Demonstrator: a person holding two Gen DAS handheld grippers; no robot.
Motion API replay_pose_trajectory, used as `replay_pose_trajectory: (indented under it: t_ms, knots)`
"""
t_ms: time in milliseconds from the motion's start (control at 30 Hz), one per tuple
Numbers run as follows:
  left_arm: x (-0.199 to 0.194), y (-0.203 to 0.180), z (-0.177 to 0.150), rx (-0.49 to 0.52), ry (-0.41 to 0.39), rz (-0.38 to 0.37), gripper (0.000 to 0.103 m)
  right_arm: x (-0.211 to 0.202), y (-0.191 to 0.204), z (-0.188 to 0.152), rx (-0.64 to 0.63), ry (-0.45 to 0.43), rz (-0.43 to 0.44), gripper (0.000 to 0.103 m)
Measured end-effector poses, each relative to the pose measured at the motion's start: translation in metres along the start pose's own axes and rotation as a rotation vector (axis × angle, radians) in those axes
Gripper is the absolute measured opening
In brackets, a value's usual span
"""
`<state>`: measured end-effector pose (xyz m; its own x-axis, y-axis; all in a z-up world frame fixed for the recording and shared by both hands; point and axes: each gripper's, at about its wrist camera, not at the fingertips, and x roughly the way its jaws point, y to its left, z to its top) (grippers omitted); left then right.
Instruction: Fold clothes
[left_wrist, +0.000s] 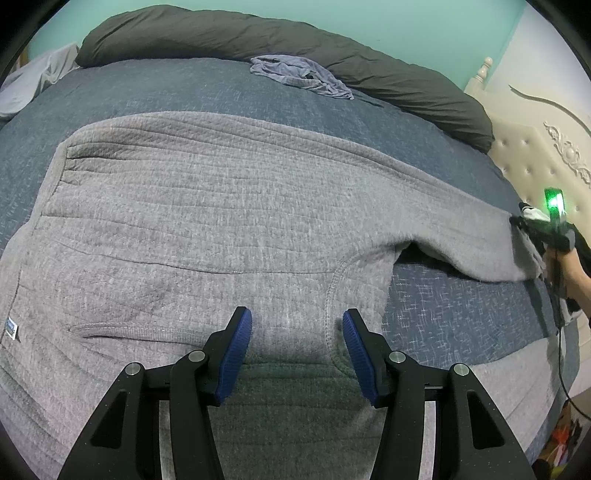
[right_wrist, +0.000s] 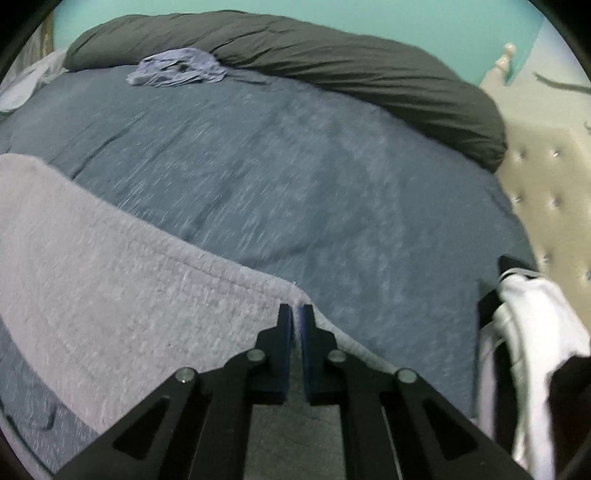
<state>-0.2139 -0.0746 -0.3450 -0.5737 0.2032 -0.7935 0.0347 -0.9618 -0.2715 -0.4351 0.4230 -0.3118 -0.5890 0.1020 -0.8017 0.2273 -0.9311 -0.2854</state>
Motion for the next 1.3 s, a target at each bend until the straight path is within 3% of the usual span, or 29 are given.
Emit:
replay_pose_trajectory:
  t_ms: [100,300,367,467,667,767,900,1033,1133,1300]
  knots:
    - [0.001,0.001,0.001,0.000,0.001,0.000,0.056,0.012,-0.001,0.013,0.033,0.009,-0.047,0.004]
    - [0.004,0.001,0.001,-0.001,0.005,-0.004,0.056,0.060,0.006,0.011,0.065,0.101,-0.061,0.004]
    - [0.004,0.001,0.001,-0.002,0.006,-0.004,0.056,0.063,-0.001,0.007,0.124,0.089,-0.061,0.009]
    - [0.002,0.000,0.001,-0.004,0.004,-0.006,0.056,0.047,-0.018,0.007,0.192,0.028,-0.081,0.023]
    - [-0.002,-0.004,0.001,-0.006,-0.002,-0.023,0.057,0.002,-0.075,-0.015,0.348,-0.036,-0.174,0.033]
    - [-0.003,-0.007,0.001,-0.006,-0.003,-0.031,0.057,-0.021,-0.102,-0.052,0.486,0.000,-0.236,0.035]
    - [-0.005,-0.014,0.001,0.004,-0.006,-0.045,0.057,-0.042,-0.116,-0.100,0.649,0.062,-0.250,0.037]
    - [-0.008,-0.017,0.001,0.011,-0.010,-0.059,0.057,-0.050,-0.115,-0.136,0.829,0.073,-0.166,0.057]
    - [-0.007,-0.019,0.000,0.015,-0.009,-0.060,0.057,-0.045,-0.112,-0.146,0.893,0.062,-0.099,0.057]
    - [-0.007,-0.016,0.001,0.009,-0.010,-0.055,0.057,-0.029,-0.120,-0.149,0.973,0.039,-0.077,0.057]
